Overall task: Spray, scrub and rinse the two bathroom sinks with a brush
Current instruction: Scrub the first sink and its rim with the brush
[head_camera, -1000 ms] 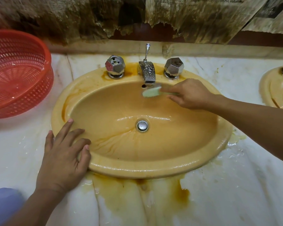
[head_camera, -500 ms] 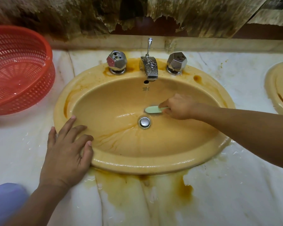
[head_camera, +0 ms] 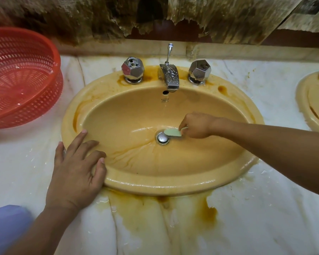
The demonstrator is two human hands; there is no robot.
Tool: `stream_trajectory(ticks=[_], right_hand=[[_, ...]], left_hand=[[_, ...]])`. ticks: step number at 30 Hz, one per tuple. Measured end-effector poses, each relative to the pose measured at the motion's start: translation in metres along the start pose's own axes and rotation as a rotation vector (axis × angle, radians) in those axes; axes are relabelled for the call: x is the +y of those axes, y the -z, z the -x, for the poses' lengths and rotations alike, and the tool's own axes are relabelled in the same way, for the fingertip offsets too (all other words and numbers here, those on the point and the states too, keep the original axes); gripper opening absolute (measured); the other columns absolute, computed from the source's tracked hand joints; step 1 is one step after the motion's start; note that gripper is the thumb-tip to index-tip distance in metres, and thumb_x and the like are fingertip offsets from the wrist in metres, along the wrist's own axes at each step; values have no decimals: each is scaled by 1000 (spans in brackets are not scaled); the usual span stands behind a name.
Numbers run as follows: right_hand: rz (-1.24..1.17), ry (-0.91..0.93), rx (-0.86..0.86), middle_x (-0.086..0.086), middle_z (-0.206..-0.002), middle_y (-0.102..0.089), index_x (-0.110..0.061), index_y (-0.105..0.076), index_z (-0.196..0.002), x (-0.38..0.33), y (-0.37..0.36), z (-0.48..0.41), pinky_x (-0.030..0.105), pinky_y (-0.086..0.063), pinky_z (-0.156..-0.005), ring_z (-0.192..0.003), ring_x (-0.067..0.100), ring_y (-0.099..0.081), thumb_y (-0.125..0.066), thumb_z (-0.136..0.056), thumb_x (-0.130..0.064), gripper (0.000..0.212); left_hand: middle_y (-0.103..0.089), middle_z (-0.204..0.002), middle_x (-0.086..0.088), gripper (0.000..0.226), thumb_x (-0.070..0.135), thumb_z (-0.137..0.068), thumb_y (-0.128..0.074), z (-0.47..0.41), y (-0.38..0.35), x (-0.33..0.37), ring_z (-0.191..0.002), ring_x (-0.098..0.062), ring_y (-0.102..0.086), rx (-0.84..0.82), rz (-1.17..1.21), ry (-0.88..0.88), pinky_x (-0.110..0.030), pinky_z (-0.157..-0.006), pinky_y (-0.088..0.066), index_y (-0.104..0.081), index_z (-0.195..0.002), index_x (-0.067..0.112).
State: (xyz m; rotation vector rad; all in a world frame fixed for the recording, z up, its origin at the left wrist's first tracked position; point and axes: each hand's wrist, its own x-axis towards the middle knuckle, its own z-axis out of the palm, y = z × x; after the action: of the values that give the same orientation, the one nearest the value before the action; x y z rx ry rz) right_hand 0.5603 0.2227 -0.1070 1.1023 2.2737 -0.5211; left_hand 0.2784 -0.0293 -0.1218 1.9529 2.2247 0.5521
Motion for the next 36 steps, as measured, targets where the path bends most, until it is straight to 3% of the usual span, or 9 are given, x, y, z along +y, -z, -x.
stream_trajectory(ticks=[3,8,11,16,23,26,28,33,36], right_hand=[[-103,-95,-232,-2,-83,-71,-34,-80,-106,19,14,7,30,-56,-64,-75,26,-64,-64,-88,-38,24],[0,9,-29,-14,-114,-69,-39,-74,-119,17,-8,17,36,-50,-100,-114,17,-57,-57,-97,-38,28],[-100,35,-220,-14,-104,-66,-43,-76,-114,10,-13,17,39,-54,-97,-106,17,-61,-60,-94,-41,25],[-11,38,22,-8,-120,-69,-43,-72,-120,6,-14,11,33,-49,-92,-118,18,-53,-54,-96,-39,30],[-115,54,-103,-17,-104,-66,-43,-77,-111,15,-16,13,32,-50,-95,-104,13,-57,-61,-95,-41,22],[-229,89,-261,-9,-81,-66,-43,-78,-107,15,-16,28,33,-56,-69,-72,19,-59,-67,-91,-43,19],[-301,13,-438,-2,-58,-48,-40,-78,-107,26,3,41,22,-36,-44,-47,22,-38,-68,-94,-38,16],[-20,-77,-338,-13,-87,-70,-49,-77,-89,60,21,52,35,-60,-77,-79,13,-65,-69,-90,-46,9],[-260,-37,-467,-4,-58,-49,-43,-78,-104,41,12,58,24,-38,-49,-51,19,-40,-70,-94,-38,14]], left_hand=[[-66,-124,-6,43,37,-94,-37,0,0,0,-149,-29,-36,1,-2,-5,-68,-115,-22,-75,-91,19],[-65,-125,-5,44,38,-94,-36,1,1,0,-149,-28,-35,-6,6,10,-67,-117,-19,-76,-91,20],[-65,-125,-5,44,38,-94,-36,0,1,2,-150,-27,-34,-12,8,16,-66,-118,-19,-75,-92,19],[-65,-125,-6,46,38,-95,-35,-1,0,1,-150,-27,-33,-26,-12,13,-65,-117,-20,-76,-94,19],[-65,-125,-5,45,38,-94,-35,-1,0,1,-150,-26,-33,-16,-4,19,-64,-117,-19,-76,-93,19],[-65,-125,-5,44,38,-94,-36,-1,0,1,-150,-26,-33,-16,-7,17,-65,-117,-20,-76,-92,20],[-65,-126,-5,45,38,-94,-36,0,-1,0,-150,-26,-33,-17,-9,18,-64,-117,-20,-77,-93,20],[-65,-127,-6,45,37,-95,-35,0,0,1,-150,-26,-32,-11,-6,15,-65,-117,-20,-77,-93,19],[-65,-126,-6,45,37,-95,-35,0,0,2,-150,-27,-33,-8,-7,21,-65,-117,-21,-76,-93,19]])
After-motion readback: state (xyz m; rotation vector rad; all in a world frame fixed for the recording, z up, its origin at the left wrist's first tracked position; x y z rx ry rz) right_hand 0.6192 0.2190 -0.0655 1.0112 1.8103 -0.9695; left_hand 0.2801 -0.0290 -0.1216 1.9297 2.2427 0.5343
